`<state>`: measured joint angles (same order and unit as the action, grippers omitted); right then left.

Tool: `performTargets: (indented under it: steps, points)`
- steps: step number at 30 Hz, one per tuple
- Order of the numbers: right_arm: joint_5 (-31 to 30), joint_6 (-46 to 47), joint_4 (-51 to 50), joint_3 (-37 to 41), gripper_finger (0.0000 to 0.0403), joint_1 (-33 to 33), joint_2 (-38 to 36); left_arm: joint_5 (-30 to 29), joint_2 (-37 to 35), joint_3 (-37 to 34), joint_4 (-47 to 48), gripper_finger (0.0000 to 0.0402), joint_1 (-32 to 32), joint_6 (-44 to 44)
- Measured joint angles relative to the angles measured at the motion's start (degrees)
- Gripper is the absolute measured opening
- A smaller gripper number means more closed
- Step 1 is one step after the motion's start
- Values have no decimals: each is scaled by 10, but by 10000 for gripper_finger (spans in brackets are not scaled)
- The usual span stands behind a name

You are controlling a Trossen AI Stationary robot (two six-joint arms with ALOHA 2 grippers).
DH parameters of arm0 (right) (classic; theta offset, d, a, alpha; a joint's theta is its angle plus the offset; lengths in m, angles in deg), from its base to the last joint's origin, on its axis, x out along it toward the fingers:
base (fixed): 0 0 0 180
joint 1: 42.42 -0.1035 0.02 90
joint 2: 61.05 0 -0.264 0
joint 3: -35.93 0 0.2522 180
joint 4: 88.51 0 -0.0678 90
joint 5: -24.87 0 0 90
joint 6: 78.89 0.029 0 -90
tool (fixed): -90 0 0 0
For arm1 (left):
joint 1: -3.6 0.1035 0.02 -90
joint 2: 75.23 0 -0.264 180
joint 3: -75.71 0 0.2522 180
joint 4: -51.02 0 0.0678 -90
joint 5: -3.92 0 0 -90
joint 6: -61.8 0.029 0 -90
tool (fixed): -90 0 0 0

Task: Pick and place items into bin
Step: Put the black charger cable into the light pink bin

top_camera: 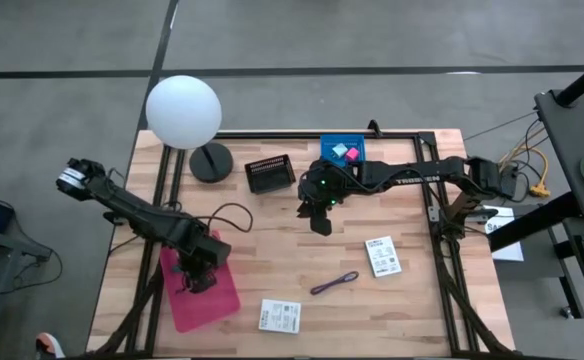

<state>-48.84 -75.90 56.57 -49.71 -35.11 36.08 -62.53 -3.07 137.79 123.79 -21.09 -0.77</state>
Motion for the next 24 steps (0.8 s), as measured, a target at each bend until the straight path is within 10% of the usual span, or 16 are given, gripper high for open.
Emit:
performTargets:
  steps: [15, 24]
  points:
    - [0, -2, 0, 0, 63, 0, 0, 4, -25, 0, 2, 185, -9, 13]
    - [0, -2, 0, 0, 63, 0, 0, 26, -58, 18, -1, 210, -9, -1]
